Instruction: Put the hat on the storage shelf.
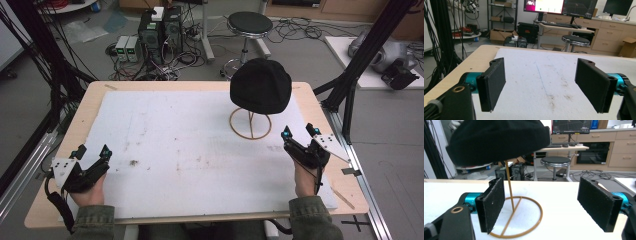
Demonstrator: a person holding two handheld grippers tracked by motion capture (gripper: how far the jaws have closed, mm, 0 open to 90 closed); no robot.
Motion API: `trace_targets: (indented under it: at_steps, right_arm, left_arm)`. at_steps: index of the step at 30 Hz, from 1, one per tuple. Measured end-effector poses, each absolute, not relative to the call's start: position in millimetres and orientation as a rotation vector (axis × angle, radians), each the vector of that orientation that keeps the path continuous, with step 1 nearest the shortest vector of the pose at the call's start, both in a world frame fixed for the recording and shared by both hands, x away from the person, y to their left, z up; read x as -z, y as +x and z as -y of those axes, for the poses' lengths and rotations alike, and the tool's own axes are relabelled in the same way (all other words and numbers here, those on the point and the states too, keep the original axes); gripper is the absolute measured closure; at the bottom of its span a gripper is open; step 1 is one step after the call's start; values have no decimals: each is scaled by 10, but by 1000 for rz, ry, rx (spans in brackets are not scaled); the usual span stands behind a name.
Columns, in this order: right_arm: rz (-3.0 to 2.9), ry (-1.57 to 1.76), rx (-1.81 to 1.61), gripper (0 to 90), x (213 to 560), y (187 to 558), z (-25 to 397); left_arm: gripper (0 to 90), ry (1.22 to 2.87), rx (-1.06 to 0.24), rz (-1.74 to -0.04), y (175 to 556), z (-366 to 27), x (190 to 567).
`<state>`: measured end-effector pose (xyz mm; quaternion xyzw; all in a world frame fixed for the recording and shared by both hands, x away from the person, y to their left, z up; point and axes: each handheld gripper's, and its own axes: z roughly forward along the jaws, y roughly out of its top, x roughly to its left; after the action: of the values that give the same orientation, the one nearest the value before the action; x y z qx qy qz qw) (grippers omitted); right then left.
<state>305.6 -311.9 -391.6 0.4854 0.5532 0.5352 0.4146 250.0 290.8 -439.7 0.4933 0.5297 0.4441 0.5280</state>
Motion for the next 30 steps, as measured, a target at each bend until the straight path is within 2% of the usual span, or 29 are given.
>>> trace_targets:
  at_steps: [10,17,30]
  right_arm:
    - [-1420,1237,-1303,205,4084,3007,3108]
    - [-1462,1304,-1249,165,4148,3032,3079]
    - [-1414,1365,-1243,176,4306,3000,3150]
  left_arm:
    - [247,1175,-1064,-1265,2496,-2905,4392]
    - [247,1175,-1060,-1264,2497,-2911,4391]
    - [247,1171,-1060,-1261,2500,-2909,4388]
